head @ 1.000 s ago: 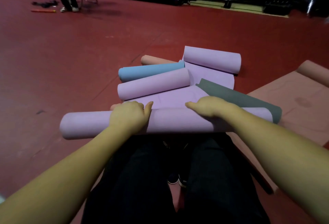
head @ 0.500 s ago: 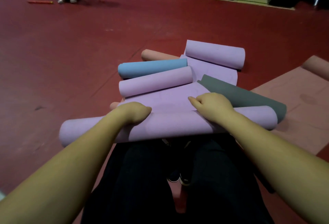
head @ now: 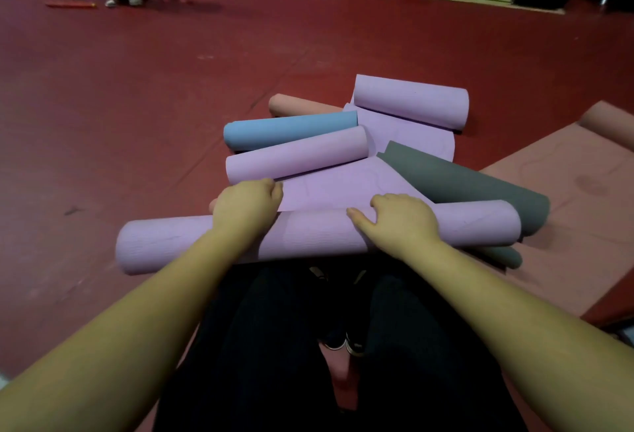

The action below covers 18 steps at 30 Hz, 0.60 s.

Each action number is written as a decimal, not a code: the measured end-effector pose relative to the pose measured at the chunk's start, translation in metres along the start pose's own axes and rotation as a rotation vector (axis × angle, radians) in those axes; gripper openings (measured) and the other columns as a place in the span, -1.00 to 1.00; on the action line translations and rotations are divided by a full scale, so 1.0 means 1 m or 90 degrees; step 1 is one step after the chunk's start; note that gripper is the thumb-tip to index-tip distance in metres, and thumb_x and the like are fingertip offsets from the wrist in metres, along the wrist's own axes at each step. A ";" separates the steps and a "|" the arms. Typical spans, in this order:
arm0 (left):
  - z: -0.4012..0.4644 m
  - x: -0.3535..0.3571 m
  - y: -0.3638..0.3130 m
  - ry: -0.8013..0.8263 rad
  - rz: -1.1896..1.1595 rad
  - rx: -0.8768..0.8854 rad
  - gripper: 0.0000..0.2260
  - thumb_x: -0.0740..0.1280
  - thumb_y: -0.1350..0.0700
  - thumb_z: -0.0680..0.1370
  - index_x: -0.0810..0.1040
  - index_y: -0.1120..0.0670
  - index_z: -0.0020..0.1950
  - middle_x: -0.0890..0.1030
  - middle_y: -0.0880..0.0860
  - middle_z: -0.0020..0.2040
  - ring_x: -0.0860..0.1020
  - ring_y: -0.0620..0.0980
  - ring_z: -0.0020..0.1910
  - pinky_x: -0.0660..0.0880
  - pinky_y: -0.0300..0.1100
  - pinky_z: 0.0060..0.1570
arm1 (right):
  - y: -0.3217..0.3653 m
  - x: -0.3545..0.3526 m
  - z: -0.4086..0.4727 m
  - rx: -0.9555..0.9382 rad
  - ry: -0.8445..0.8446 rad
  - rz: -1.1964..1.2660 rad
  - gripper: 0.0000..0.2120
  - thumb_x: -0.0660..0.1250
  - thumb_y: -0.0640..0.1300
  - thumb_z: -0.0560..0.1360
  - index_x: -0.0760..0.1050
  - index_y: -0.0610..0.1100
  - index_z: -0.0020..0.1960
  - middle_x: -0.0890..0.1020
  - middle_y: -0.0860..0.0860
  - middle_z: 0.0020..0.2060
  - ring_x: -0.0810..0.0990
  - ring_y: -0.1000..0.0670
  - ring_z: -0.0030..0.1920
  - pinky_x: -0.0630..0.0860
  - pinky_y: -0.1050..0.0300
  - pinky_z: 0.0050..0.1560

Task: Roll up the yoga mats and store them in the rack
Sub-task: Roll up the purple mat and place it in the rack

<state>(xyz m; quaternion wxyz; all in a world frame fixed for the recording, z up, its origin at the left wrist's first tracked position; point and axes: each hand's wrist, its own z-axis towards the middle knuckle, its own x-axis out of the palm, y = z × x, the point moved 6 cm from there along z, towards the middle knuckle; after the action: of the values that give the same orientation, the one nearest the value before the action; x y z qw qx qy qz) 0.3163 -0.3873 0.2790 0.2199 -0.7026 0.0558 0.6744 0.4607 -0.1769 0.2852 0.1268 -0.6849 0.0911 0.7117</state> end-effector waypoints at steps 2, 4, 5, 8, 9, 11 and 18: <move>-0.023 -0.005 -0.009 -0.107 0.019 0.017 -0.68 0.08 -0.04 0.60 0.31 0.05 -0.32 0.59 0.15 -0.21 0.50 0.23 -0.22 0.43 0.01 -0.18 | -0.004 0.003 0.010 0.020 0.030 0.025 -0.36 -0.03 0.38 0.55 0.57 -0.11 0.05 0.64 -0.08 0.03 0.57 -0.16 0.08 0.34 0.03 -0.09; -0.053 0.001 -0.018 -0.200 0.050 0.080 -0.71 0.12 -0.04 0.58 0.41 0.08 -0.26 0.56 0.15 -0.26 0.51 0.22 -0.23 0.43 0.05 -0.13 | -0.007 0.004 0.018 0.033 0.069 0.044 -0.33 -0.07 0.39 0.55 0.58 -0.09 0.07 0.64 -0.07 0.05 0.57 -0.15 0.10 0.34 0.05 -0.10; -0.064 0.005 -0.018 -0.224 0.061 0.104 -0.69 0.13 -0.05 0.58 0.45 0.11 -0.22 0.56 0.14 -0.26 0.51 0.22 -0.22 0.44 0.07 -0.08 | -0.007 0.005 0.022 0.031 0.087 0.045 -0.32 -0.08 0.39 0.55 0.59 -0.08 0.07 0.64 -0.07 0.06 0.56 -0.15 0.10 0.35 0.05 -0.11; -0.063 0.013 -0.012 -0.187 0.083 0.115 -0.62 0.09 -0.10 0.60 0.50 0.13 -0.18 0.57 0.13 -0.24 0.52 0.21 -0.21 0.43 0.09 -0.02 | -0.004 0.005 0.029 0.025 0.130 0.049 -0.30 -0.10 0.40 0.55 0.60 -0.08 0.08 0.63 -0.09 0.09 0.56 -0.15 0.13 0.38 0.04 -0.06; -0.059 0.011 -0.012 -0.178 0.093 0.107 -0.59 0.06 -0.12 0.60 0.51 0.13 -0.19 0.58 0.13 -0.25 0.54 0.21 -0.22 0.42 0.08 -0.05 | -0.003 0.004 0.030 0.027 0.146 0.052 -0.29 -0.11 0.40 0.55 0.61 -0.09 0.10 0.62 -0.10 0.12 0.55 -0.16 0.15 0.40 0.03 -0.02; -0.048 0.007 -0.017 -0.130 0.112 0.105 -0.50 -0.02 -0.16 0.58 0.55 0.13 -0.21 0.60 0.13 -0.22 0.56 0.21 -0.19 0.39 0.07 -0.07 | -0.003 0.002 0.034 0.033 0.180 0.062 -0.26 -0.11 0.41 0.55 0.60 -0.10 0.17 0.60 -0.13 0.20 0.53 -0.16 0.20 0.42 0.01 0.10; -0.037 -0.016 -0.029 -0.080 0.138 0.125 -0.49 -0.07 -0.18 0.64 0.57 0.06 -0.07 0.66 0.10 -0.01 0.58 0.18 0.01 0.35 -0.01 0.00 | -0.010 -0.018 0.031 0.047 0.311 0.132 -0.28 -0.06 0.35 0.60 0.44 -0.16 0.42 0.39 -0.14 0.46 0.38 -0.15 0.41 0.27 0.00 0.36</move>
<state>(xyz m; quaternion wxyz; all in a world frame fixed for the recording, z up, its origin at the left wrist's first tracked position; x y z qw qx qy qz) 0.3600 -0.3786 0.3014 0.2164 -0.6243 0.1832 0.7279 0.4349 -0.1588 0.3047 0.0525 -0.8184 0.2145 0.5306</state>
